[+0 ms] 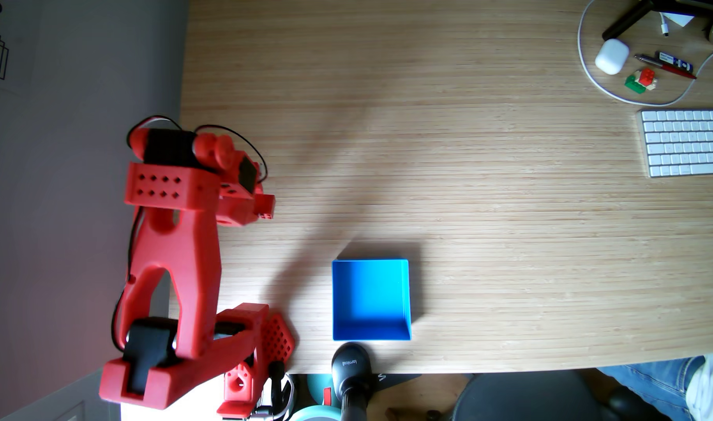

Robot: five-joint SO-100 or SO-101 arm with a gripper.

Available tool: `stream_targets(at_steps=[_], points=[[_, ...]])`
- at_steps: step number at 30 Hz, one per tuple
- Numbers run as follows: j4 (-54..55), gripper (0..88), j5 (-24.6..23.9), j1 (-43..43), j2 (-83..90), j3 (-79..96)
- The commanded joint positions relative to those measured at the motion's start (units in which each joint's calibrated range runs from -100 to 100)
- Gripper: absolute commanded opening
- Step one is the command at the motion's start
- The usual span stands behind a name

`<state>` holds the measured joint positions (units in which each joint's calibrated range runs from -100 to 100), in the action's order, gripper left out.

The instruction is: Put the red lego brick in blue bin

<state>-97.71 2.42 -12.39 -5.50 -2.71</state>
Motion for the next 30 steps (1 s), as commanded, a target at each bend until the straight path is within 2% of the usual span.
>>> stream_targets(at_steps=[1,12,23,30], points=[[-2.0,0.1,4.2,-9.0,11.9,5.2],[-1.9,0.1,13.9,-30.9,19.5,10.8],[-0.2,0.1,19.7,-43.5,19.6,17.1],[4.5,0.1,20.9,-47.2,19.6,24.0]])
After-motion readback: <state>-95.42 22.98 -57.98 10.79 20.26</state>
